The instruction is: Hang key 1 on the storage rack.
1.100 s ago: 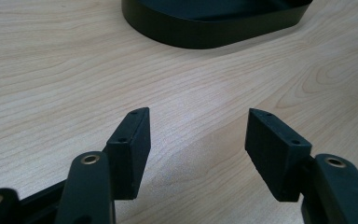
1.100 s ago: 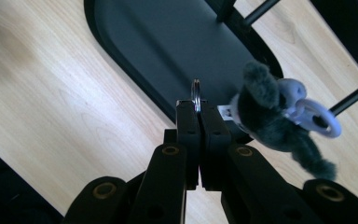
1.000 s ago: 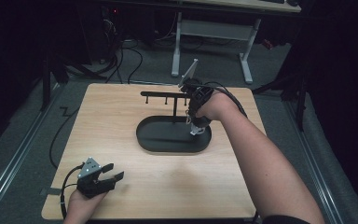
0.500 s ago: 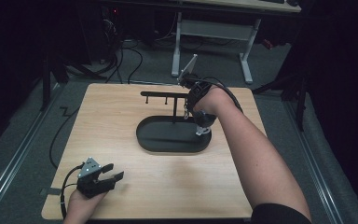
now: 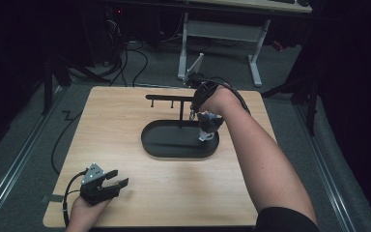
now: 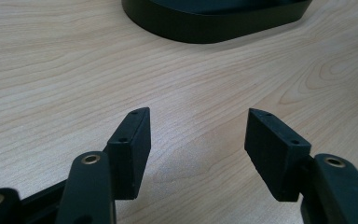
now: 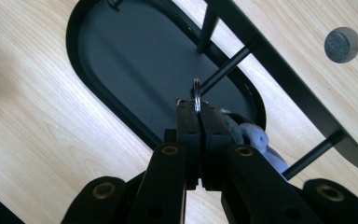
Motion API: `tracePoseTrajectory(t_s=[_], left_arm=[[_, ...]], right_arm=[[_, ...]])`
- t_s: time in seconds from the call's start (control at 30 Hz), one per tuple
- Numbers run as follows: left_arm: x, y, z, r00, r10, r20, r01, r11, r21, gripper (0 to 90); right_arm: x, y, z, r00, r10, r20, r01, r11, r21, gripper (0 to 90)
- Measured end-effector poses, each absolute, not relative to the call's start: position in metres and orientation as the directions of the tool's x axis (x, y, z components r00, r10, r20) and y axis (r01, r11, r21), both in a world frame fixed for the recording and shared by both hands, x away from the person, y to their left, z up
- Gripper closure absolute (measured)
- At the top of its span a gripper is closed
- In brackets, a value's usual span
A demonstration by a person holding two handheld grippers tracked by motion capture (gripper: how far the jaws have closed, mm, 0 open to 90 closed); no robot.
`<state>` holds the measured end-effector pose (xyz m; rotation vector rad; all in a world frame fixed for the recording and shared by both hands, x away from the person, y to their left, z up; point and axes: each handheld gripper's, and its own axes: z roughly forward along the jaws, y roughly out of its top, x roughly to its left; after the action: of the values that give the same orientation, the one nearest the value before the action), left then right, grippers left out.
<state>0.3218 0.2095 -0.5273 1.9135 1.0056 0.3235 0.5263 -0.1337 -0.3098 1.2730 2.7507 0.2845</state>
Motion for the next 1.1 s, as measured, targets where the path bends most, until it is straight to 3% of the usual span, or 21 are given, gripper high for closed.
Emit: tracePoseTrajectory(t_s=[0.67,1.1], left_arm=[[0.322,0.209,-0.528,0.636,0.753,-0.17,0.518,-0.252,0.818,41.6],[0.323,0.207,-0.529,0.64,0.749,-0.173,0.521,-0.256,0.814,41.6]], right_arm=[[0.538,-0.137,-0.313,-0.635,0.772,-0.026,0.747,0.622,0.235,88.4],[0.53,-0.138,-0.308,-0.626,0.778,-0.049,0.741,0.613,0.273,82.1]])
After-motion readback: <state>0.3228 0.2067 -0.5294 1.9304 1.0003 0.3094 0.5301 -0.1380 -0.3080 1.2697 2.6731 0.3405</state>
